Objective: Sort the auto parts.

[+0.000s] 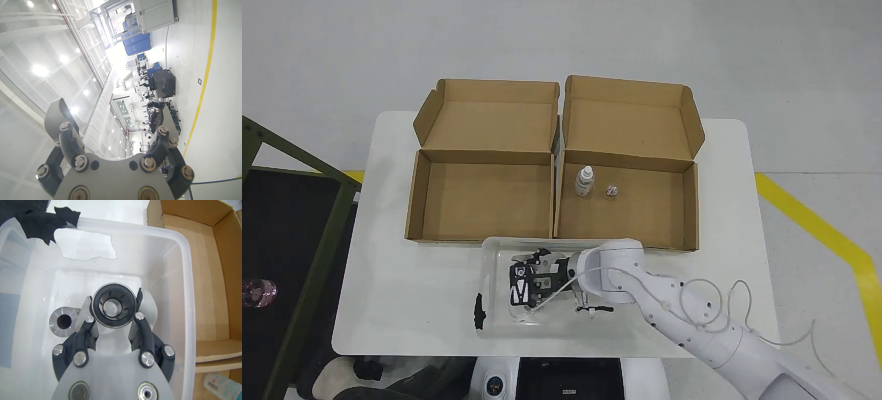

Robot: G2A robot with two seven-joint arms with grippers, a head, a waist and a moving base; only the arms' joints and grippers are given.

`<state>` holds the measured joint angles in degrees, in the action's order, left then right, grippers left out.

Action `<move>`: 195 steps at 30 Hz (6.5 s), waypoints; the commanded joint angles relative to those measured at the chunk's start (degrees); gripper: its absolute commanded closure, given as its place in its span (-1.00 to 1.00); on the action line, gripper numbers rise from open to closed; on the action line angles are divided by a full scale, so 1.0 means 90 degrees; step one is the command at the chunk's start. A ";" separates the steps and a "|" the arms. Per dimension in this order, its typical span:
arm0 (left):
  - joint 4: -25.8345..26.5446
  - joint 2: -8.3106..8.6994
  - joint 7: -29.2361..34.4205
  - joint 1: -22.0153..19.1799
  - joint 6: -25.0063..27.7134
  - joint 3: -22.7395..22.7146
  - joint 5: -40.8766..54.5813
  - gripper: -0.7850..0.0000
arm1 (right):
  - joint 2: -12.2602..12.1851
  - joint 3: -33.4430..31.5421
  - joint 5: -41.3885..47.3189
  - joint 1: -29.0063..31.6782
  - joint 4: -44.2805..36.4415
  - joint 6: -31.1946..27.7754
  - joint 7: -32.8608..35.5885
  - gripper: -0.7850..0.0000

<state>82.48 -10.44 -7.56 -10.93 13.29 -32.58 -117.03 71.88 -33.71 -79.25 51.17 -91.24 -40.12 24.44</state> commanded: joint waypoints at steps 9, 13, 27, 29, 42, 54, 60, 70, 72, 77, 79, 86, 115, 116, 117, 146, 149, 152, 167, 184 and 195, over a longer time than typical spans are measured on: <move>0.0000 0.0000 0.0000 0.0000 0.0000 0.0000 0.0000 -1.00 | 0.0014 -0.0143 0.0142 -0.0006 -0.0151 -0.0290 -0.0158 1.00; 0.0000 0.0000 0.0000 0.0000 0.0000 0.0000 0.0000 -1.00 | -0.0023 -0.0290 0.0216 0.0058 -0.0390 -0.0418 -0.0212 1.00; 0.0000 0.0000 0.0000 0.0000 0.0000 0.0000 0.0000 -1.00 | -0.0140 -0.0799 0.0332 0.0226 -0.1222 -0.0647 -0.0395 1.00; 0.0000 0.0000 0.0000 0.0000 0.0000 0.0000 0.0000 -1.00 | -0.0139 -0.0844 0.0347 0.0209 -0.1273 -0.0649 -0.0453 1.00; 0.0000 0.0000 0.0000 0.0000 0.0000 0.0000 0.0000 -1.00 | -0.0088 -0.1118 0.0437 -0.0109 -0.1288 -0.0487 -0.0654 1.00; 0.0000 0.0000 0.0000 0.0000 0.0000 0.0000 0.0000 -1.00 | 0.0124 -0.1066 0.0634 -0.0813 -0.0475 -0.0030 -0.0773 1.00; 0.0000 0.0000 0.0000 0.0000 0.0000 0.0000 0.0000 -1.00 | 0.0302 -0.0888 0.0817 -0.1252 0.0121 0.0211 -0.0815 1.00; 0.0000 0.0000 0.0000 0.0000 0.0000 0.0000 0.0000 -1.00 | 0.0640 -0.0523 0.1092 -0.1889 0.1341 0.0500 -0.0901 1.00; 0.0000 0.0000 0.0000 0.0000 0.0000 0.0000 0.0000 -1.00 | 0.0701 -0.0454 0.1115 -0.1981 0.1550 0.0520 -0.0909 1.00; 0.0000 0.0000 0.0000 0.0000 0.0000 0.0000 0.0000 -1.00 | 0.0856 -0.0294 0.1141 -0.2178 0.2050 0.0633 -0.0880 1.00; 0.0000 0.0000 0.0000 0.0000 0.0000 0.0000 0.0000 -1.00 | 0.0922 -0.0223 0.1154 -0.2238 0.2275 0.0685 -0.0871 1.00; 0.0000 0.0000 0.0000 0.0000 0.0000 0.0000 0.0000 -1.00 | 0.1154 0.0009 0.1105 -0.2430 0.2966 0.0868 -0.0895 1.00; 0.0000 0.0000 0.0000 0.0000 0.0000 0.0000 0.0000 -1.00 | 0.1596 0.0060 0.0812 -0.2558 0.4038 0.1007 -0.0818 -0.93; 0.0000 0.0000 0.0000 0.0000 0.0000 0.0000 0.0000 -1.00 | 0.1596 0.0040 0.0795 -0.2554 0.4003 0.1001 -0.0828 -1.00; 0.0000 0.0000 0.0000 0.0000 0.0000 0.0000 0.0000 -1.00 | 0.1593 0.0018 0.0774 -0.2547 0.3958 0.0993 -0.0841 -1.00; 0.0000 0.0000 0.0000 0.0000 0.0000 0.0000 0.0000 -1.00 | 0.0732 -0.1447 0.0151 -0.0233 -0.0281 -0.0592 -0.0269 -1.00; 0.0000 0.0000 0.0000 0.0000 0.0000 0.0000 0.0000 -1.00 | 0.0650 -0.1548 0.0036 0.0053 -0.0624 -0.0722 -0.0173 -1.00; 0.0000 0.0000 0.0000 0.0000 0.0000 0.0000 0.0000 -1.00 | 0.0582 -0.1647 -0.0034 0.0291 -0.0858 -0.0814 -0.0123 -1.00; 0.0000 0.0000 0.0000 0.0000 0.0000 0.0000 0.0000 -1.00 | 0.0332 -0.1600 -0.0780 0.1172 -0.1504 -0.1351 -0.0121 -1.00; 0.0000 0.0000 0.0000 0.0000 0.0000 0.0000 0.0000 -1.00 | 0.0213 -0.1337 -0.1171 0.1442 -0.1270 -0.1555 -0.0243 -1.00; 0.0000 0.0000 0.0000 0.0000 0.0000 0.0000 0.0000 -1.00 | 0.0208 -0.1168 -0.1291 0.1337 -0.0883 -0.1461 -0.0237 -1.00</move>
<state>82.48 -10.44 -7.56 -10.93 13.29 -32.58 -117.03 73.74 -44.34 -90.83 63.34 -99.50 -53.35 22.30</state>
